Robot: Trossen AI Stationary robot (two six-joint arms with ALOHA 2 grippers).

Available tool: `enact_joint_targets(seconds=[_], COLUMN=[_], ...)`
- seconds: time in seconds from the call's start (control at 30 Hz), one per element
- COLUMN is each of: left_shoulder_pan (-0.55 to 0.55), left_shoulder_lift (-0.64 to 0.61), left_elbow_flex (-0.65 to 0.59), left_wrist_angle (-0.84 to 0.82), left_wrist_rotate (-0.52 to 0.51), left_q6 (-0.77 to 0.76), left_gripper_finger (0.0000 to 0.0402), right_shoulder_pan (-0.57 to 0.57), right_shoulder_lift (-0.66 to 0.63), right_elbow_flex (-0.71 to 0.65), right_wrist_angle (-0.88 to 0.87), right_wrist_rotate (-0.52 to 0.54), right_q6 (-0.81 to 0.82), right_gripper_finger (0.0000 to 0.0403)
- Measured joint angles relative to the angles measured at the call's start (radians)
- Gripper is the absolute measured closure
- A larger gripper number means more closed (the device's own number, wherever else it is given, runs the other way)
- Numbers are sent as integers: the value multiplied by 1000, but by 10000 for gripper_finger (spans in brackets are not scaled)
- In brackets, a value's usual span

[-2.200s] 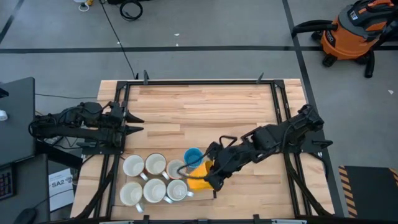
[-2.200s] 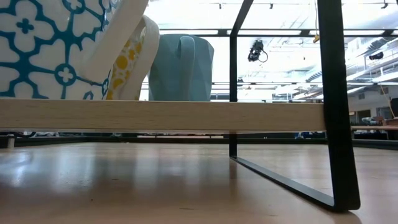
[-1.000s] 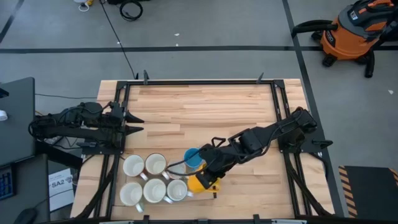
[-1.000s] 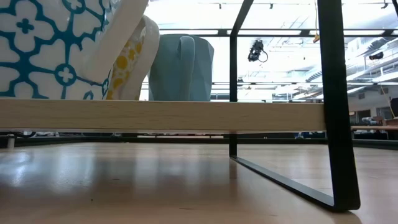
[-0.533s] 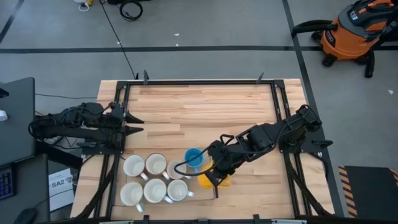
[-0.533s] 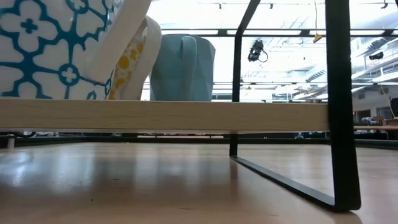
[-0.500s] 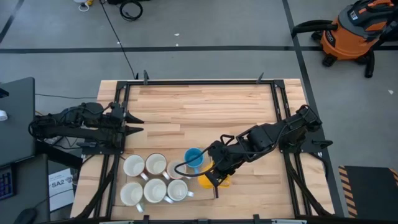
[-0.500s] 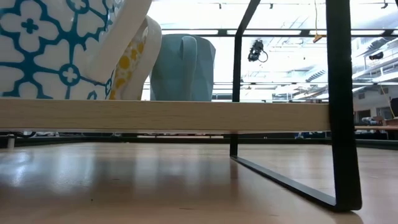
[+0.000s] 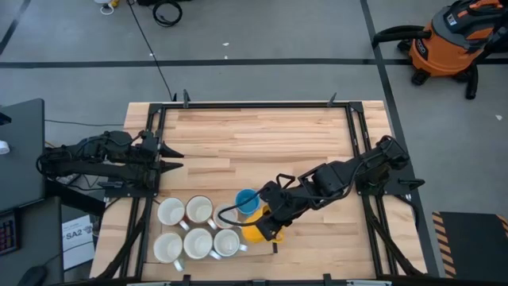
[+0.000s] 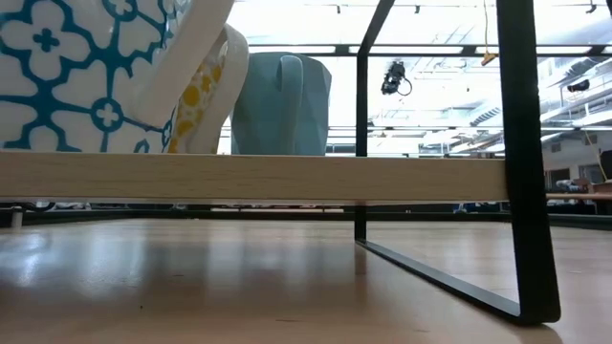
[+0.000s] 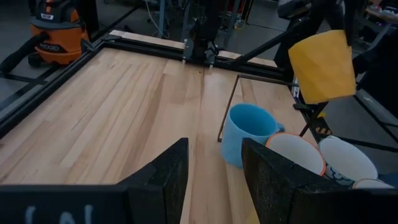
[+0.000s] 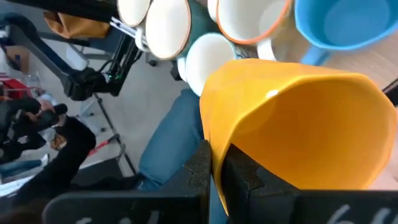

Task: Place coffee mugs
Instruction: Put the yellow mug on the shelf

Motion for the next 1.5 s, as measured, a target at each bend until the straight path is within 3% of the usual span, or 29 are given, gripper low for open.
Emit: enact_joint_targets(seconds=[0.6, 0.77, 1.13, 1.5], left_shoulder_pan=[0, -1, -44, -94], left_shoulder_lift=[0, 15, 283, 448], left_elbow_flex=[0, 0, 0, 0], left_wrist_angle=[1, 91, 465, 542], left_wrist_rotate=[0, 1, 27, 30], left_q6=[0, -27, -41, 36], left_gripper_finger=[246, 246, 246, 246], right_shoulder_pan=[3, 3, -13, -6], right_shoulder_lift=[70, 87, 86, 81], right_elbow_flex=[1, 1, 1, 1], right_wrist_angle=[42, 58, 50, 58], right_wrist_rotate=[46, 44, 39, -1], right_q6=[-144, -169, -170, -178], right_gripper_finger=[379, 379, 378, 377])
